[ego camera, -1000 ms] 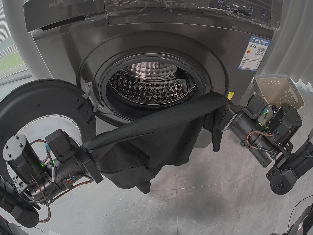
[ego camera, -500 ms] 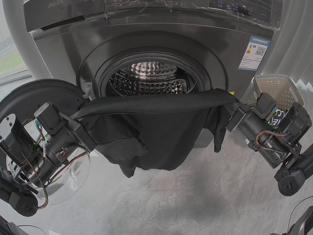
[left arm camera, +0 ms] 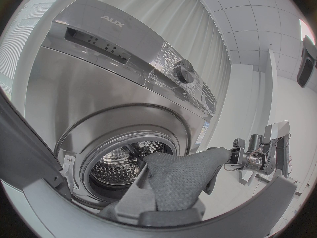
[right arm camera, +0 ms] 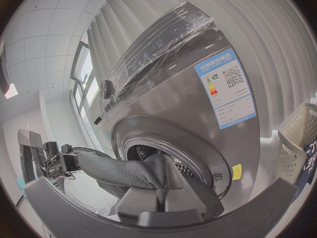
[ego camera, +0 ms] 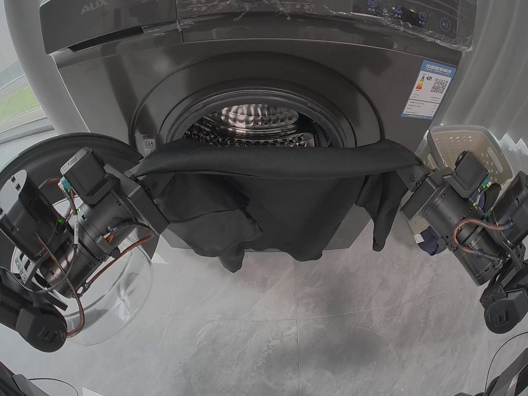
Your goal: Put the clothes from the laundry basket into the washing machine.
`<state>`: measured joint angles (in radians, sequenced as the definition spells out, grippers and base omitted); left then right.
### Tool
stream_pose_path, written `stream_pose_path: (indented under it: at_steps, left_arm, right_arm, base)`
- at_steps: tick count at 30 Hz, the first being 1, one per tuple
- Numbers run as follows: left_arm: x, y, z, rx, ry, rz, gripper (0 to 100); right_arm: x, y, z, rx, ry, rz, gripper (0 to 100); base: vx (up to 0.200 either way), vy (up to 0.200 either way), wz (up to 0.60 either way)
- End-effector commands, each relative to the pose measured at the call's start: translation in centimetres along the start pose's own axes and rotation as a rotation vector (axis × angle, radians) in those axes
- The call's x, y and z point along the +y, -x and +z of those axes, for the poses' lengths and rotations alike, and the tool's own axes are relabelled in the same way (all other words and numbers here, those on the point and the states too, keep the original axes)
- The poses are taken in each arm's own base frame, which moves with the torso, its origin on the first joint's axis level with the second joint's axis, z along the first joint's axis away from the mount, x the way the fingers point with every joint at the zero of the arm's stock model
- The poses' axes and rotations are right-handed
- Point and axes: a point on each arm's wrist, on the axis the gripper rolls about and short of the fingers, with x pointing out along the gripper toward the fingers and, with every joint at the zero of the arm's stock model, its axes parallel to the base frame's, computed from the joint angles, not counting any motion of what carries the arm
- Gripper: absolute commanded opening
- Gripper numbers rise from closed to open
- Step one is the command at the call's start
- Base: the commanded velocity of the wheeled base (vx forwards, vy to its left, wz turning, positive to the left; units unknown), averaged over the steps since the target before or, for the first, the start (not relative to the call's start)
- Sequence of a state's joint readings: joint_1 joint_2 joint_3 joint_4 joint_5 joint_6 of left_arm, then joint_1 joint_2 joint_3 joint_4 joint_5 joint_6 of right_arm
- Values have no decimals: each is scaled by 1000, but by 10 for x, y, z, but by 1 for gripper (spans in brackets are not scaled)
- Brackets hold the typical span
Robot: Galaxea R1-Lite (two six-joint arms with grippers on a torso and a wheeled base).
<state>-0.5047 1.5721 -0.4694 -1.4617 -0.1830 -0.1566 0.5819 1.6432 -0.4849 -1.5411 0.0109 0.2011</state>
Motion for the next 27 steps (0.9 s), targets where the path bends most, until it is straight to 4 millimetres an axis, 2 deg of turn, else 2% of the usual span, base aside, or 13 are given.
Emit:
stream_pose_path:
  at_steps: [1,11,14,15,16,17,18,19,21,22,23,27]
  left_arm:
    - [0,-2,0,0,1,-3,0]
    - [-9,-6,-7,20,13,-39,0]
    - [-16,-13,-7,9,21,-71,0]
    - [-24,-21,-11,14,33,-110,0]
    - [-24,-22,-11,13,33,-110,0]
    - [-23,-29,-15,15,32,-116,0]
    - [-23,-30,-17,17,34,-117,0]
    - [-21,-35,-22,25,34,-115,0]
    - [-19,-39,-25,21,34,-111,0]
    - [-19,-39,-24,18,33,-111,0]
    - [-20,-42,-23,9,33,-111,0]
    - [-20,-42,-23,5,34,-105,0]
  right_arm:
    - [3,2,2,-4,5,7,0]
    - [13,4,-4,19,-15,37,0]
    - [20,5,-10,45,-29,50,0]
    - [23,7,-26,98,-37,29,100]
    - [24,7,-27,103,-38,31,100]
    - [26,9,-43,164,-42,38,100]
    - [26,10,-48,186,-40,37,100]
    - [25,15,-72,284,-24,31,100]
    - [27,20,-99,389,-7,38,100]
    - [27,20,-101,394,-7,39,100]
    - [32,21,-118,452,-2,55,100]
    - [39,16,-148,519,0,76,100]
  base:
    - [0,0,0]
    - [0,0,0]
    - [0,0,0]
    - [0,0,0]
    - [0,0,0]
    - [0,0,0]
    - [0,0,0]
    - [0,0,0]
    - [0,0,0]
    - [0,0,0]
    - [0,0,0]
    - [0,0,0]
